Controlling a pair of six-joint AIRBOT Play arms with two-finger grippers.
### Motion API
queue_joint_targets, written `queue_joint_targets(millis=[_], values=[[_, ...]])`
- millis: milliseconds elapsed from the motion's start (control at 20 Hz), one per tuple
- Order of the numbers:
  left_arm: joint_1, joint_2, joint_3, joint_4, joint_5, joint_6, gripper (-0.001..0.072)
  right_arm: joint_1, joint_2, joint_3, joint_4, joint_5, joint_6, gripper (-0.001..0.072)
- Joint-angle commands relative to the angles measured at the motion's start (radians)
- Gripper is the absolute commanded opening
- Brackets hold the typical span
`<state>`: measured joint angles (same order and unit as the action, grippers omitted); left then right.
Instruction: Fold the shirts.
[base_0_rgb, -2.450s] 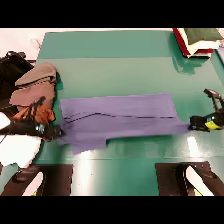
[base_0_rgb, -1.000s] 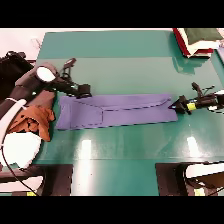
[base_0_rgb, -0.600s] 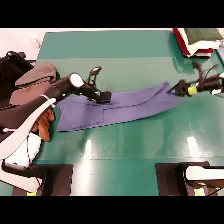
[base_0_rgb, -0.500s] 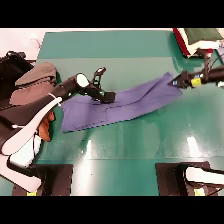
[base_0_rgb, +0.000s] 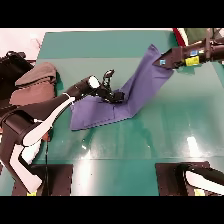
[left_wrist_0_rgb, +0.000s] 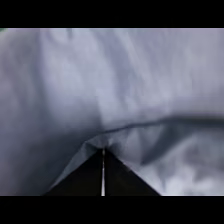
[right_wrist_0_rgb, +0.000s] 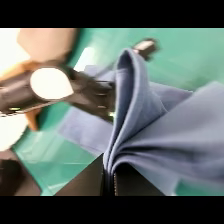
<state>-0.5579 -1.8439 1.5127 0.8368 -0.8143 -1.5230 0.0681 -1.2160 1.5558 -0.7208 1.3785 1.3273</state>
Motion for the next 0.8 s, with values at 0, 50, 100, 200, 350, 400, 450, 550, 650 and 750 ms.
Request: queue_joint_targets(millis=[0, 50, 100, 200, 350, 400, 450, 550, 650, 750], values=[[-0.001, -0.010, 0.018, -0.007, 0.003, -0.018, 0.0024, 0.107, -0.003, 0.021, 0.048, -0.064, 0.031, 0.0017], [0.008, -0.007, 0.035, -0.005, -0.024, -0.014, 0.0024, 0.127, -0.010, 0.021, 0.068, -0.080, 0.031, 0.0017], [0.026, 0.003, 0.065, 0.013, -0.064, -0.014, 0.0024, 0.150, -0.020, 0.021, 0.082, -0.099, 0.031, 0.0018], [0.085, 0.051, 0.121, 0.089, -0.134, -0.014, 0.0024, 0.200, -0.045, 0.021, 0.102, -0.143, 0.031, 0.0017], [0.233, 0.190, 0.186, 0.254, -0.239, -0.023, 0.0024, 0.309, -0.095, 0.021, 0.101, -0.257, 0.031, 0.0017], [0.290, 0.241, 0.198, 0.299, -0.269, -0.022, 0.0024, 0.357, -0.116, 0.021, 0.100, -0.310, 0.031, 0.0018], [0.352, 0.298, 0.206, 0.341, -0.289, -0.021, 0.0024, 0.409, -0.143, 0.021, 0.100, -0.376, 0.030, 0.0018], [0.462, 0.404, 0.207, 0.393, -0.296, -0.021, 0.0024, 0.530, -0.212, 0.021, 0.101, -0.533, 0.025, 0.0021], [0.547, 0.483, 0.207, 0.398, -0.295, -0.021, 0.0025, 0.649, -0.296, 0.022, 0.101, -0.669, 0.014, 0.0253], [0.605, 0.535, 0.207, 0.398, -0.302, -0.019, 0.0025, 0.723, -0.359, 0.022, 0.101, -0.745, 0.014, 0.0321]])
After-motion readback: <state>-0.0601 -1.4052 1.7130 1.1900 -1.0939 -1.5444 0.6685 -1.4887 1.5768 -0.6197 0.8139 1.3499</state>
